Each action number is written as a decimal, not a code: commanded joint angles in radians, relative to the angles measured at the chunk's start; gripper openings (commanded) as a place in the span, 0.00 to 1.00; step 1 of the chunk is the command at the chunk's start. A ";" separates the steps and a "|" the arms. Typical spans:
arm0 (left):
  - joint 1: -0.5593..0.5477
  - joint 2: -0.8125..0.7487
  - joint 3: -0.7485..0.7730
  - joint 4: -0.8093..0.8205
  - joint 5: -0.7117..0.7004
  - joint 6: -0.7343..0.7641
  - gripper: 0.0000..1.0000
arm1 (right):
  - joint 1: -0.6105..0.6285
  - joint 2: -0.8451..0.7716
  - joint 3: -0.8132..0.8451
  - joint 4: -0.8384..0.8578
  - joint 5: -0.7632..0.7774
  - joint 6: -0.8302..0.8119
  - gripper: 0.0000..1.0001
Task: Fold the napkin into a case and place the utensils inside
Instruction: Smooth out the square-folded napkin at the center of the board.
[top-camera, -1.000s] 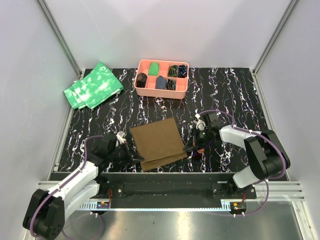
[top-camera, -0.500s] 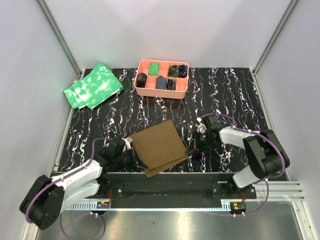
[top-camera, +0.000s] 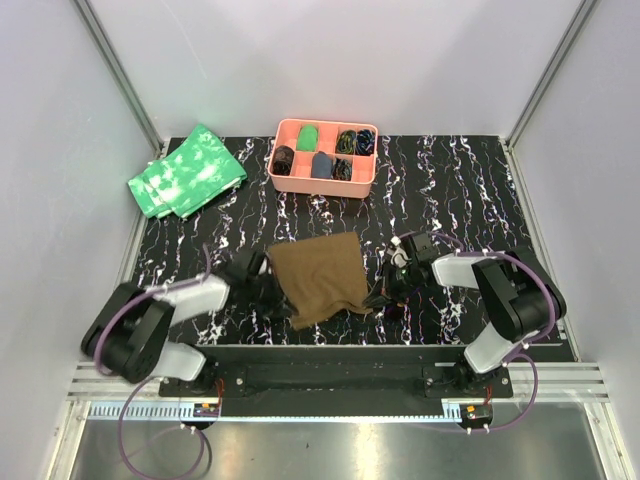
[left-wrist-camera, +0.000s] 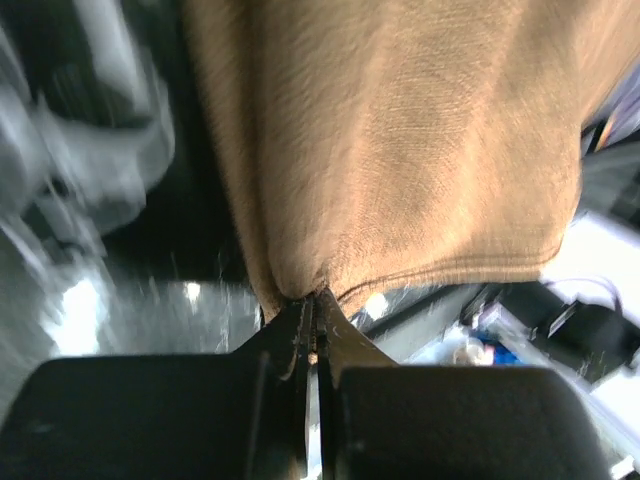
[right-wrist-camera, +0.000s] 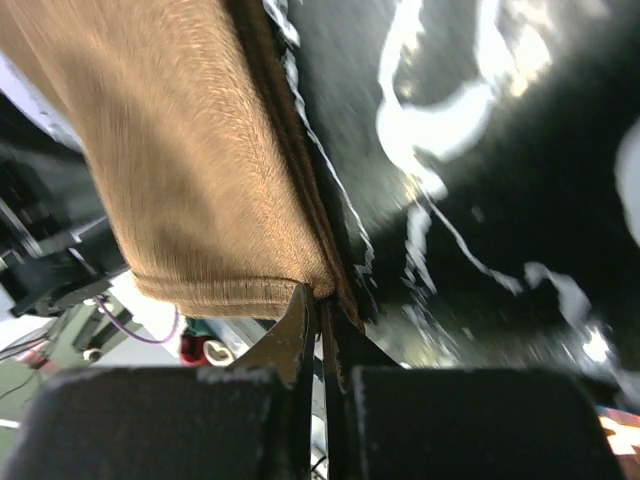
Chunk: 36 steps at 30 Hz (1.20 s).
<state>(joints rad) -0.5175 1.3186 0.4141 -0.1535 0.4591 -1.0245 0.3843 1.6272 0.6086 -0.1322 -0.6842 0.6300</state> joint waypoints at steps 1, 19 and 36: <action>0.140 0.148 0.132 -0.104 -0.128 0.225 0.00 | 0.019 0.051 -0.007 0.123 0.032 0.072 0.00; 0.240 -0.065 0.244 -0.251 0.003 0.405 0.00 | 0.021 -0.145 0.140 -0.109 0.074 0.023 0.00; 0.094 -0.019 0.014 0.063 0.107 0.227 0.01 | 0.021 -0.044 -0.027 -0.004 0.155 0.027 0.00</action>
<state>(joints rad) -0.3855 1.2865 0.4591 -0.2256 0.5198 -0.7422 0.4057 1.5475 0.5953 -0.1764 -0.5808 0.6746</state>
